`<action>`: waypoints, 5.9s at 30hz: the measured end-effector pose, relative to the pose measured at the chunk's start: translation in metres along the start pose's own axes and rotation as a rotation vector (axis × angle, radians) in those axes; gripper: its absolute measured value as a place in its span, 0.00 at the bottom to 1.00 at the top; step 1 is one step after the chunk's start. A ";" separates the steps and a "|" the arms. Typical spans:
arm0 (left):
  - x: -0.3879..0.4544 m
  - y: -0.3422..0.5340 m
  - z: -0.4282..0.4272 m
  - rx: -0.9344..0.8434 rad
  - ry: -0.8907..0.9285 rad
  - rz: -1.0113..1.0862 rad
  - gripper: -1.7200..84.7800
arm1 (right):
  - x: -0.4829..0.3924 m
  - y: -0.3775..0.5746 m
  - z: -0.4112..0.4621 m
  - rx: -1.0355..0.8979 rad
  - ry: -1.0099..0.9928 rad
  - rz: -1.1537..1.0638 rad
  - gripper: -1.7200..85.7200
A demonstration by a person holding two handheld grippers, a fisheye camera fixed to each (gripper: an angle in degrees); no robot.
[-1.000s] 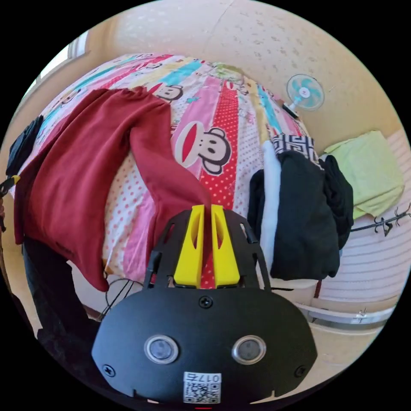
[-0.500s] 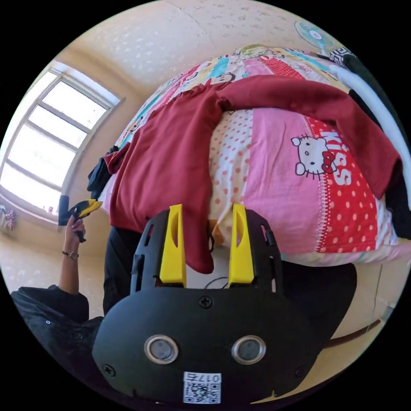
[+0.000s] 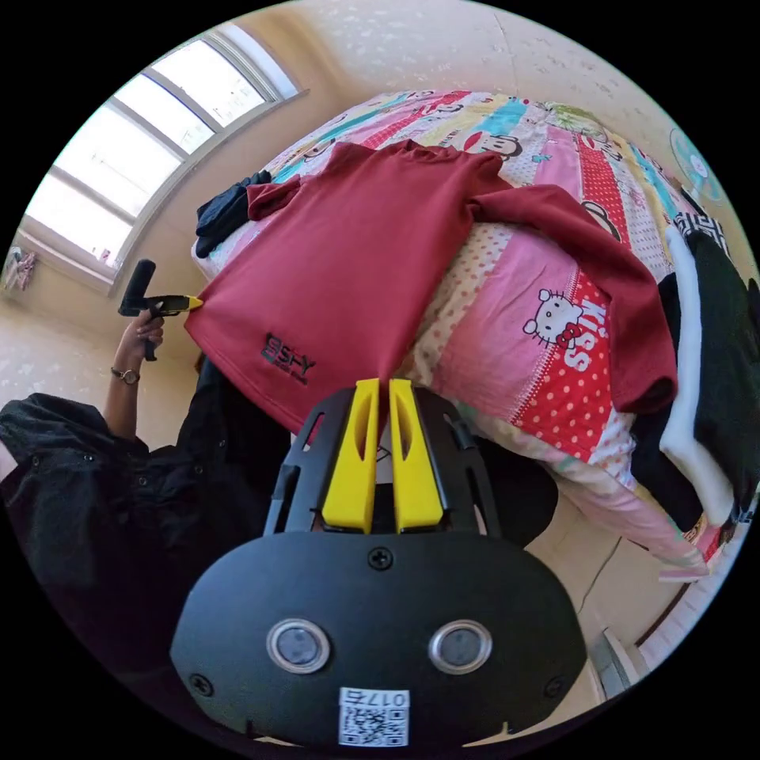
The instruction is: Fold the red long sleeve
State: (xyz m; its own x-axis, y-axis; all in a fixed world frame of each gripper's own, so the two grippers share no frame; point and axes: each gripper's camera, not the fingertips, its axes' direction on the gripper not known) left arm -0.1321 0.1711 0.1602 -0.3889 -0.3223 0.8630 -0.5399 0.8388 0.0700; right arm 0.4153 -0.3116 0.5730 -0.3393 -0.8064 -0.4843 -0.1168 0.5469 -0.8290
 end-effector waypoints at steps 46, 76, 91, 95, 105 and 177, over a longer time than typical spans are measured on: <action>0.137 -0.242 -0.024 0.682 -0.036 0.448 0.06 | 0.042 -0.093 0.075 0.205 -0.122 -0.229 0.02; -0.064 -0.075 0.153 0.304 -0.481 -0.088 0.15 | 0.029 -0.013 -0.055 0.563 0.180 0.285 0.11; -0.111 -0.007 0.098 0.206 -0.463 -0.165 0.01 | 0.030 0.046 -0.063 0.146 0.118 0.239 0.04; -0.118 0.004 0.079 0.271 -0.331 -0.114 0.01 | 0.088 0.059 -0.140 0.489 0.167 0.573 0.12; -0.096 -0.055 0.089 0.307 -0.126 0.055 0.10 | 0.186 0.049 -0.140 0.915 -0.155 1.116 0.14; -0.064 -0.198 -0.034 0.364 -0.101 0.142 0.12 | -0.041 -0.209 -0.117 0.559 -0.105 0.223 0.15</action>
State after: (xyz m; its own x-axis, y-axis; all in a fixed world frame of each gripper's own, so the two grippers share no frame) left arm 0.0250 0.0400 0.1081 -0.5406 -0.2708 0.7965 -0.6974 0.6737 -0.2443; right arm 0.3448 -0.3664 0.7985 -0.2022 -0.7191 -0.6648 0.4636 0.5277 -0.7118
